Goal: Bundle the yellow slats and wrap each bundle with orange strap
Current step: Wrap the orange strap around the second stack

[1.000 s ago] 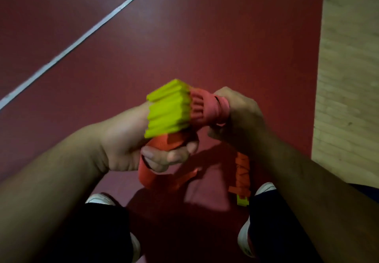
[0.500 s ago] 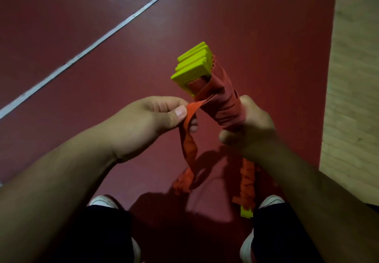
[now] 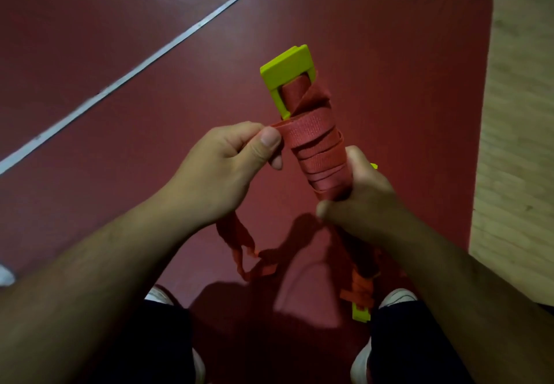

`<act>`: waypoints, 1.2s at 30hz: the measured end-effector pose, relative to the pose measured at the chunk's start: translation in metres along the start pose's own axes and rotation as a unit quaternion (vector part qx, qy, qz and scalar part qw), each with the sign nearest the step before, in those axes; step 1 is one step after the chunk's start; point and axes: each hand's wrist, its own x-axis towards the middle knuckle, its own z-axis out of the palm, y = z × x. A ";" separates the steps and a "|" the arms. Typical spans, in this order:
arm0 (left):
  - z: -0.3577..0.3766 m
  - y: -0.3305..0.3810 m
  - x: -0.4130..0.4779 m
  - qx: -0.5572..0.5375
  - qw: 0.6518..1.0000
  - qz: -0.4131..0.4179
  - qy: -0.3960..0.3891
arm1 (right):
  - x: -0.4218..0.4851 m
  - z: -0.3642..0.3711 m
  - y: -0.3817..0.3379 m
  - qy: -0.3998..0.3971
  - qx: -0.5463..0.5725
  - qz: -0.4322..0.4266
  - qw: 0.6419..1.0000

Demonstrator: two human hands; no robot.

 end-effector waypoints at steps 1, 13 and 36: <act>0.001 -0.001 0.000 -0.024 1.000 -0.012 -0.006 | 0.000 0.000 -0.001 -0.007 0.004 -0.002 1.000; -0.008 0.003 0.002 0.075 0.993 -0.070 -0.053 | 0.001 0.003 0.002 -0.043 0.022 0.002 0.999; 0.006 0.010 0.001 -0.099 0.994 -0.046 -0.030 | 0.002 -0.001 0.003 -0.120 0.128 0.002 0.984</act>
